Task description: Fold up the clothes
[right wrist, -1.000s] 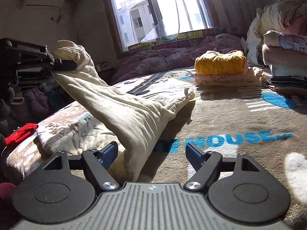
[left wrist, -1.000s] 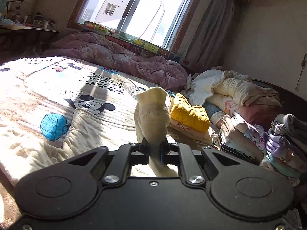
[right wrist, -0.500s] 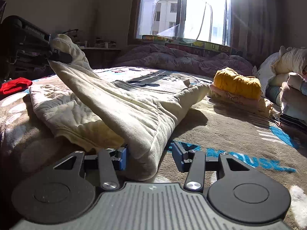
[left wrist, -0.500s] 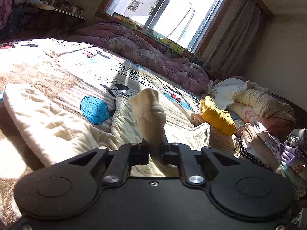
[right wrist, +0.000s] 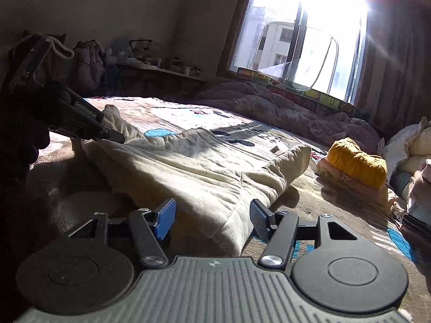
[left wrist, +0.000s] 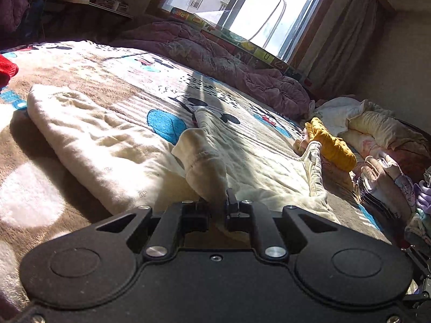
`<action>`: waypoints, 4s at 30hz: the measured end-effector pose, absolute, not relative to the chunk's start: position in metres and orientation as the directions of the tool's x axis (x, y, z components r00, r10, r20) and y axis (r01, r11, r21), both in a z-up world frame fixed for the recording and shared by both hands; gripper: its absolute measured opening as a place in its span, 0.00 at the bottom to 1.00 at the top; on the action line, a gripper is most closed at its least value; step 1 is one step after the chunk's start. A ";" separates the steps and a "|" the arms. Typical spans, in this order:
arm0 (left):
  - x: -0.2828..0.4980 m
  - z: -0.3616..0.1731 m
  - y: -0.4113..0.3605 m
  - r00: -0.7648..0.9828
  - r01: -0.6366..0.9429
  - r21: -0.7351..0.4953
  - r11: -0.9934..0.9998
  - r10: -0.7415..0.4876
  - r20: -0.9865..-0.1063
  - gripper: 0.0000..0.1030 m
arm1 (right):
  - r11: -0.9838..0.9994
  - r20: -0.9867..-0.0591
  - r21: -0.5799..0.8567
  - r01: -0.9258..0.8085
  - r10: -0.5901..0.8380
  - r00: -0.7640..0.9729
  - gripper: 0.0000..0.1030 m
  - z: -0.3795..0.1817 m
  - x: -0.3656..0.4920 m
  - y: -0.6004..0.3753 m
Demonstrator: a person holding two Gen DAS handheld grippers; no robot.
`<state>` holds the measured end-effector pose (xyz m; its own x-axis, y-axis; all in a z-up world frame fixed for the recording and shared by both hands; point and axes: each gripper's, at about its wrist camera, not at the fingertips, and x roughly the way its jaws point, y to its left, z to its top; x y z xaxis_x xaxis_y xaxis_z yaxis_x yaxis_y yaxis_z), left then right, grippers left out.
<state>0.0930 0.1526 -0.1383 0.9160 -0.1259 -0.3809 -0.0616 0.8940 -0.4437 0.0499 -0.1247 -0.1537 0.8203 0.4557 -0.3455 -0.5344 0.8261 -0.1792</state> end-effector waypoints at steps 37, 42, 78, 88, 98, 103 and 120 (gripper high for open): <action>0.169 -0.060 0.089 0.889 -0.036 0.004 0.999 0.034 -0.457 0.46 | 0.736 -0.508 0.050 -0.675 0.601 0.618 0.93 -0.164 0.073 -0.107; 0.242 -0.071 0.058 0.827 0.032 -0.126 0.991 -0.097 -0.554 0.46 | 0.733 -0.515 0.035 -0.679 0.595 0.617 0.98 -0.167 0.072 -0.103; 0.370 -0.075 -0.018 0.765 0.210 -0.063 0.976 -0.204 -0.611 0.31 | 0.730 -0.507 0.086 -0.678 0.618 0.601 1.00 -0.166 0.078 -0.103; 0.420 -0.124 -0.046 0.648 0.230 -0.011 0.973 -0.162 -0.745 0.15 | 0.733 -0.505 0.093 -0.674 0.618 0.603 1.00 -0.167 0.079 -0.102; 0.439 -0.151 -0.004 0.605 0.035 -0.343 0.939 -0.293 -0.741 0.09 | 0.730 -0.503 0.107 -0.675 0.626 0.596 1.00 -0.169 0.083 -0.101; 0.439 -0.149 -0.003 0.596 0.006 -0.361 0.933 -0.293 -0.748 0.08 | 0.730 -0.500 0.096 -0.677 0.623 0.601 1.00 -0.169 0.082 -0.102; 0.396 -0.094 -0.045 0.698 0.273 -0.021 0.962 -0.213 -0.684 0.15 | 0.759 -0.492 0.074 -0.647 0.592 0.639 1.00 -0.169 0.075 -0.095</action>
